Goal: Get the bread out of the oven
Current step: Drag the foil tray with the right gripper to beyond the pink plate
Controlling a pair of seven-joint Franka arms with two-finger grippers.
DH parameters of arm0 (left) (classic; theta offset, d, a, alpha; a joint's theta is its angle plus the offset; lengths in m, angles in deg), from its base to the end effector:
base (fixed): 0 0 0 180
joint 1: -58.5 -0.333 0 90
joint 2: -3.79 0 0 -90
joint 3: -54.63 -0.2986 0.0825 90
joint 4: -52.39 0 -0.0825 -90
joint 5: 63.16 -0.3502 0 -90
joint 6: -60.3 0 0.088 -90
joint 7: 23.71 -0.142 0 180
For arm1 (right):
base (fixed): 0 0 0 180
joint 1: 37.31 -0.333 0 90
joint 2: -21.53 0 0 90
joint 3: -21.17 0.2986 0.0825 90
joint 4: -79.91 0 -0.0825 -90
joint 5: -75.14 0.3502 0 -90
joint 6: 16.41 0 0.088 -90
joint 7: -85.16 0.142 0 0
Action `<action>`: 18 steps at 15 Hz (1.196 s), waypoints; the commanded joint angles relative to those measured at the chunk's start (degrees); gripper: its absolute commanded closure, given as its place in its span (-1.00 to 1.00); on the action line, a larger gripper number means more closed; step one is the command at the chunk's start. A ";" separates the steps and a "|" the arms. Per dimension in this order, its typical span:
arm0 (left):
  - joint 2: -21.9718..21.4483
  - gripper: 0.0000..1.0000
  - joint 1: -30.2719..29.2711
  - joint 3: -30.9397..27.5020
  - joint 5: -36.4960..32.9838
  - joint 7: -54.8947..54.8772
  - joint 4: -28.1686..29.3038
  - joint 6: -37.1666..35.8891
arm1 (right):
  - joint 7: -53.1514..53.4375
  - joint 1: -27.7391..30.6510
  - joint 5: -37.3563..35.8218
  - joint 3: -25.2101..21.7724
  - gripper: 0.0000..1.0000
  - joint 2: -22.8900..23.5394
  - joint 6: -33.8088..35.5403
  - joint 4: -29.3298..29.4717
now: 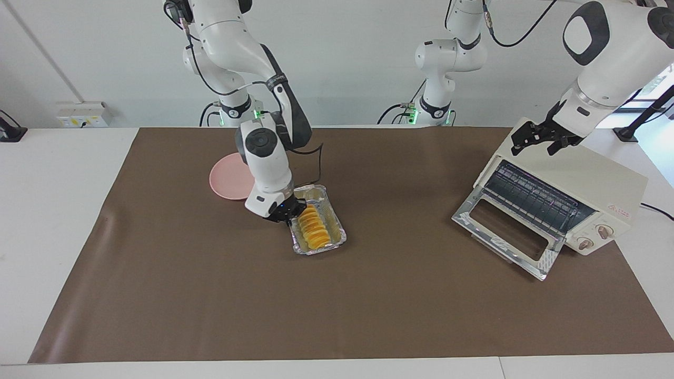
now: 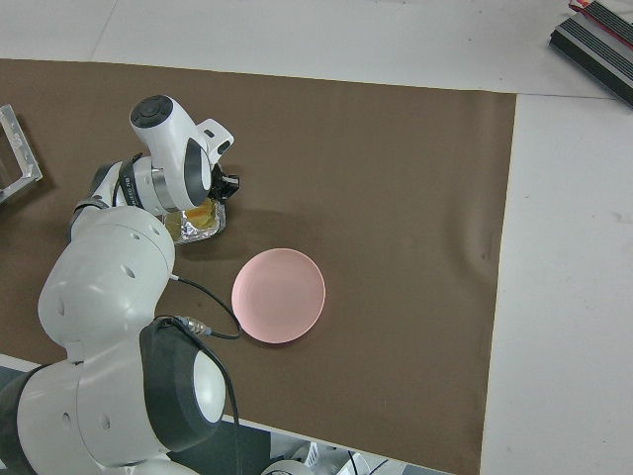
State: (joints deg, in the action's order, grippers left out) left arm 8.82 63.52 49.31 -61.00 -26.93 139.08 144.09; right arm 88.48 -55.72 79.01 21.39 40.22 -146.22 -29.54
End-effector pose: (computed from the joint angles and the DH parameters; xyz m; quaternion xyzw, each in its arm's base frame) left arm 0.5284 -0.0048 0.5426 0.9972 -0.0261 -0.0685 0.0169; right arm 0.5602 0.1925 0.2988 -0.9932 -0.1120 -0.0092 0.0291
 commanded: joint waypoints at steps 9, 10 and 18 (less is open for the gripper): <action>-1.86 -1.00 -0.45 0.66 -1.10 0.23 2.35 0.93 | -14.48 21.31 12.82 0.49 1.00 0.90 8.53 7.84; -1.86 -1.00 -0.45 0.66 -1.10 0.23 2.35 0.93 | -14.05 21.40 12.92 0.40 1.00 1.60 7.83 7.93; -1.86 -1.00 -0.45 0.66 -1.10 0.23 2.35 0.85 | -15.70 22.63 12.49 0.13 1.00 1.17 2.91 -0.50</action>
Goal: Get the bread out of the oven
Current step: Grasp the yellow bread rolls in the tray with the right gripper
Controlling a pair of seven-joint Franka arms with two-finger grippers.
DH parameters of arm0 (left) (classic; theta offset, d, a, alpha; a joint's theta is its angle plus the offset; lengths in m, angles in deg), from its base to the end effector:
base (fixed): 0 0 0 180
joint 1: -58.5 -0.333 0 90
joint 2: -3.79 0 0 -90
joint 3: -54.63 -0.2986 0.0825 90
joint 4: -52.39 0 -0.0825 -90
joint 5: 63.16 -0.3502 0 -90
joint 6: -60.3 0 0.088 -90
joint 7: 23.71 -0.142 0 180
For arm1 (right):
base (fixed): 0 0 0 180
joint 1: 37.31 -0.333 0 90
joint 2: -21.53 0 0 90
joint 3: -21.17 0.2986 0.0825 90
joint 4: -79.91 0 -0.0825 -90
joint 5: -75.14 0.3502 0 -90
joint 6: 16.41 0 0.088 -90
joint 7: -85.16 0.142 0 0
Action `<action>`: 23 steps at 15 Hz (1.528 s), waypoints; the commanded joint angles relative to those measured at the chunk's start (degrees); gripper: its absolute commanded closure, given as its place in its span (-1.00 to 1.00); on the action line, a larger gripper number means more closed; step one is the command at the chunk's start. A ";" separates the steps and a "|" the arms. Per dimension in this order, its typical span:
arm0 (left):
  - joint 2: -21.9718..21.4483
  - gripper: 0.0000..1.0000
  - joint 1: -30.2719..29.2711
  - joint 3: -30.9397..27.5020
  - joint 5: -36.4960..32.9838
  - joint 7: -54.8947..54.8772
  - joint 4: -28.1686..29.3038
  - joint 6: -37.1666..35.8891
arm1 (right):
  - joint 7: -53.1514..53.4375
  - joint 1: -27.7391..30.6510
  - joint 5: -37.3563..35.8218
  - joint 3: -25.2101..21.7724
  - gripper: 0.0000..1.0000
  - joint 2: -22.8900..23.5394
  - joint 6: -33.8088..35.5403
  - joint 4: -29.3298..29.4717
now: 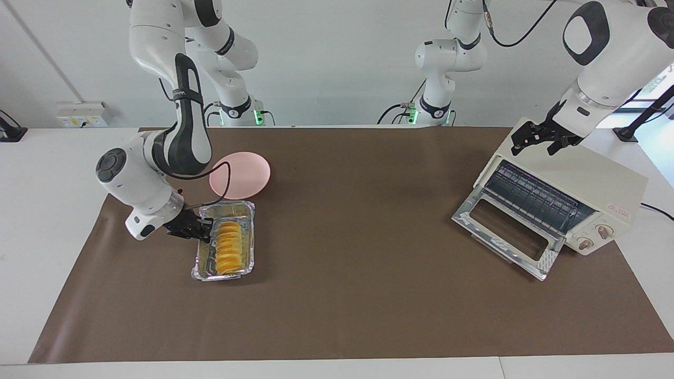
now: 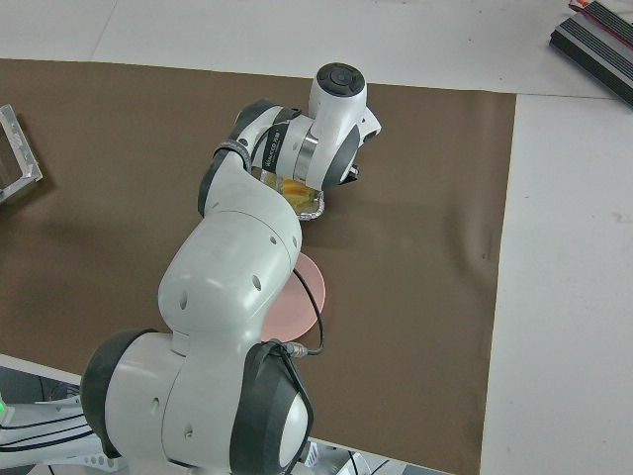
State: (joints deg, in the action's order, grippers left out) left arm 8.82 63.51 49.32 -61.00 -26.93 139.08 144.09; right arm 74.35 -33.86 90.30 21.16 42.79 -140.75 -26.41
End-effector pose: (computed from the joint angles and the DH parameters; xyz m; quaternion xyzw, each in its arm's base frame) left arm 0.5284 -0.0048 0.5426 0.9972 -0.0261 -0.0685 0.0169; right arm 0.5943 -0.0182 0.2883 -0.9938 0.0138 0.0145 0.1094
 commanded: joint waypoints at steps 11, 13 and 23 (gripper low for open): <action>-1.86 -1.00 -0.44 0.56 -1.10 0.14 2.35 0.93 | 1.22 0.51 -1.26 0.28 -1.00 -1.49 5.95 3.48; -1.86 -1.00 -0.44 0.65 -1.10 0.23 2.35 0.93 | 3.25 -1.06 -1.53 0.28 -1.00 -1.49 5.96 3.58; -1.86 -1.00 -0.44 0.65 -1.10 0.23 2.35 0.93 | 4.48 -5.03 -4.43 0.37 -1.00 -1.31 2.11 0.43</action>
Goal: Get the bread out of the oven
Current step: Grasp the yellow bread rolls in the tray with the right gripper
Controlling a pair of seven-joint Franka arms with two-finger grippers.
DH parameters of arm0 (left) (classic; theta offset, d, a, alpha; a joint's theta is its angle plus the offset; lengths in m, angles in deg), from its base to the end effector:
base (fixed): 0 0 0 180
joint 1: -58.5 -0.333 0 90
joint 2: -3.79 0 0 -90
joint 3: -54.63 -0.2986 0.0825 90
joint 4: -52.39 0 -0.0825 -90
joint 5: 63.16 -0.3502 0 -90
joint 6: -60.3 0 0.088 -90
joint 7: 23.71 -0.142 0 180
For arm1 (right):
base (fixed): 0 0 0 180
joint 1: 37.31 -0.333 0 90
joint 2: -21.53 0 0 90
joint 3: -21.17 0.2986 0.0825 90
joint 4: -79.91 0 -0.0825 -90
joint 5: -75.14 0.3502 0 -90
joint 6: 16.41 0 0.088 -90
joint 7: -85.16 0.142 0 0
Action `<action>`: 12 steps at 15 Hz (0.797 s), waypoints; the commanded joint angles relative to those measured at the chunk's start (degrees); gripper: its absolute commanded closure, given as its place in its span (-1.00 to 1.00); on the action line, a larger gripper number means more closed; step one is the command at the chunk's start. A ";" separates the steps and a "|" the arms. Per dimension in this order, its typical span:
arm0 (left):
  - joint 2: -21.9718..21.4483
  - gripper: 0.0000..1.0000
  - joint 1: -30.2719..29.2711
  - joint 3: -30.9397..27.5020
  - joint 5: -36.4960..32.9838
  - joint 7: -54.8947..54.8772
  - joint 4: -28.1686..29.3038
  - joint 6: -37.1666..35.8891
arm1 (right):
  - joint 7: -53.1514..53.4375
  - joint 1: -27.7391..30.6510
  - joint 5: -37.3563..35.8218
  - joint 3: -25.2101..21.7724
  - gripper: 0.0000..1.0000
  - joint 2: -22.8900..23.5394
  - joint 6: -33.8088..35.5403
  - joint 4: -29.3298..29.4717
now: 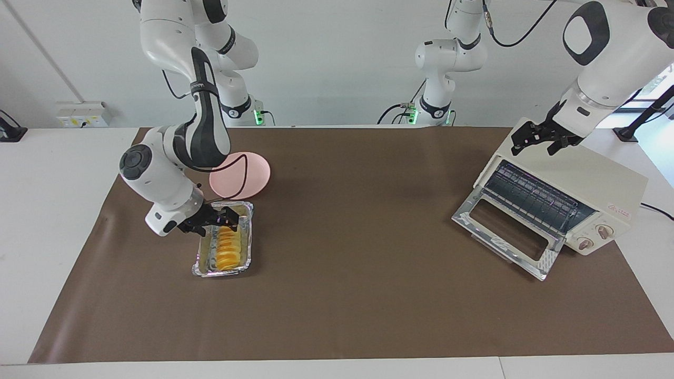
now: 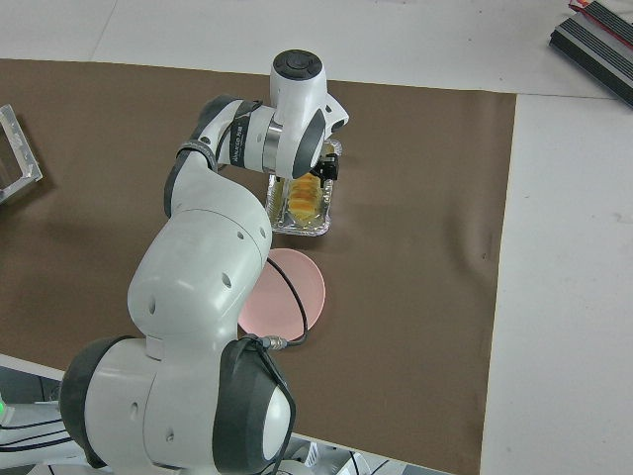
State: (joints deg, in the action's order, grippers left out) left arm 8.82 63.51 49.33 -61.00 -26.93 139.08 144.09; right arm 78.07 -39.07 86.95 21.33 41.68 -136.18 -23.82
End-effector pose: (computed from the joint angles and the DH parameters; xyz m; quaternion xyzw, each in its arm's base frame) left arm 0.5284 -0.0049 0.5426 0.9972 -0.0261 -0.0685 0.0169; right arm 0.5947 0.0361 0.3116 -0.9952 -0.0239 0.0317 0.0894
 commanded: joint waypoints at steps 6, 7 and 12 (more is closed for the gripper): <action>-1.86 -1.00 -0.44 0.65 -1.10 0.23 2.35 0.93 | 0.85 0.09 -0.99 0.19 -0.83 -0.20 -5.55 -5.16; -1.86 -1.00 -0.44 0.65 -1.10 0.14 2.35 0.93 | 0.85 0.09 -0.99 0.28 -0.68 -0.38 -6.60 -6.39; -1.86 -1.00 -0.44 0.56 -1.10 0.23 2.35 0.93 | 0.33 0.09 -0.99 0.28 0.99 -0.56 -7.31 -6.93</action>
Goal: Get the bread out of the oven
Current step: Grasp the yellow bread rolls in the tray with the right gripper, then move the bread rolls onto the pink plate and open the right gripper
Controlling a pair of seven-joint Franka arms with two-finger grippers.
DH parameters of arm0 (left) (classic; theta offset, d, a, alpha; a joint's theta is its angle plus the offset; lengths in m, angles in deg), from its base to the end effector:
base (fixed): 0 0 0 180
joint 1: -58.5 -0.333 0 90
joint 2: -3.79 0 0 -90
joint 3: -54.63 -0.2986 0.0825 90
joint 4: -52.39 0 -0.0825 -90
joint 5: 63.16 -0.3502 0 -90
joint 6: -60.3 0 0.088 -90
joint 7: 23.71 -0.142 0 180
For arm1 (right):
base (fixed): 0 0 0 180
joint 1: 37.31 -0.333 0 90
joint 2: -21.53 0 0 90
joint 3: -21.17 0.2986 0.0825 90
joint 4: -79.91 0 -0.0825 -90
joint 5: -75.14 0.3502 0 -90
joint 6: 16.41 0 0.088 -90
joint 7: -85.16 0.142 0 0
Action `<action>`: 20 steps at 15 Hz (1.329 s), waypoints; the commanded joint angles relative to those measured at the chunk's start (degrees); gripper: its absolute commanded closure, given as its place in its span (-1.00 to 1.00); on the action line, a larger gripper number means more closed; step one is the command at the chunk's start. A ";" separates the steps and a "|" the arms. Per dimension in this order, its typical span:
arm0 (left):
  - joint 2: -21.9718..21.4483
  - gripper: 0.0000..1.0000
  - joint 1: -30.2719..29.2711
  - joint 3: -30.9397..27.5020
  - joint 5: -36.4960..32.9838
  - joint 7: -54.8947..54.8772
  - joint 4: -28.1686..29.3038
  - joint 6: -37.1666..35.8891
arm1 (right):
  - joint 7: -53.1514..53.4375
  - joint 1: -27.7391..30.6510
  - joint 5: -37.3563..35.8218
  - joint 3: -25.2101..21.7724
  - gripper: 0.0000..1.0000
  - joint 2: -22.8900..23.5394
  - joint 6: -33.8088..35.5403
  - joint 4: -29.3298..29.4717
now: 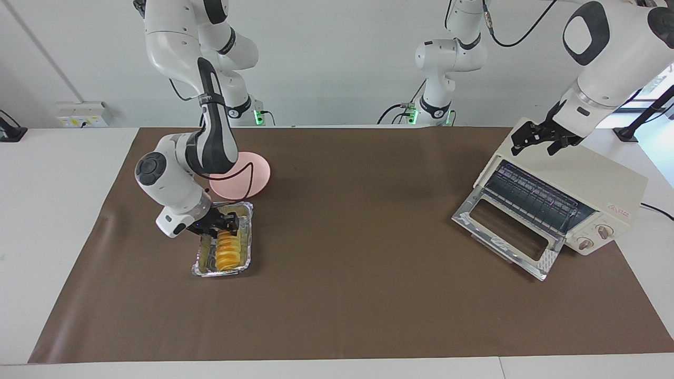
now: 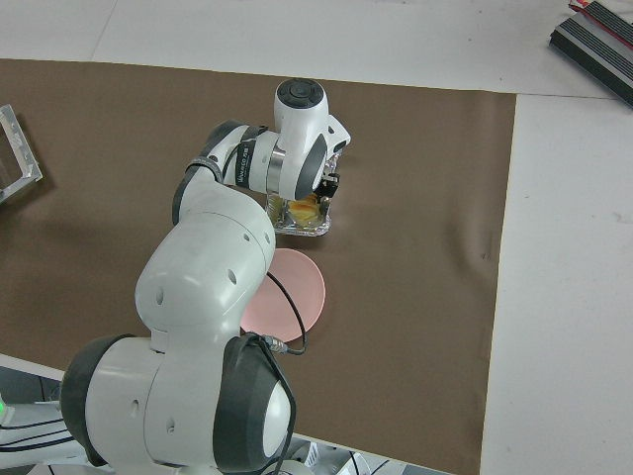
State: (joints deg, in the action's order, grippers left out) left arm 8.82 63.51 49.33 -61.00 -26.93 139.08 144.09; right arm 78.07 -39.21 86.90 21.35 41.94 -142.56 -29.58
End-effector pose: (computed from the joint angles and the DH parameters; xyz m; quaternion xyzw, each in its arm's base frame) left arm 0.5284 -0.0049 0.5426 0.9972 -0.0261 -0.0685 0.0169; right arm 0.5816 0.0339 0.2763 -0.9960 -0.0165 0.0290 0.0826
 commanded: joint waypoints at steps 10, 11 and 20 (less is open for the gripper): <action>-1.86 -1.00 -0.43 0.56 -1.10 0.23 2.34 0.93 | 0.94 0.84 -2.00 0.08 1.00 -5.11 12.06 6.92; -1.86 -1.00 -0.43 0.64 -1.10 0.23 2.34 0.93 | 1.11 0.93 -2.00 0.09 1.00 -6.77 13.63 6.66; -1.86 -1.00 -0.43 0.56 -1.10 0.23 2.34 0.93 | 8.13 -1.61 -2.71 0.61 1.00 -29.52 20.68 -15.81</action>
State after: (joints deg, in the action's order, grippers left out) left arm 8.82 63.51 49.33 -61.00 -26.93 139.08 144.09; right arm 83.92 -40.50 84.92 21.42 21.47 -120.02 -34.64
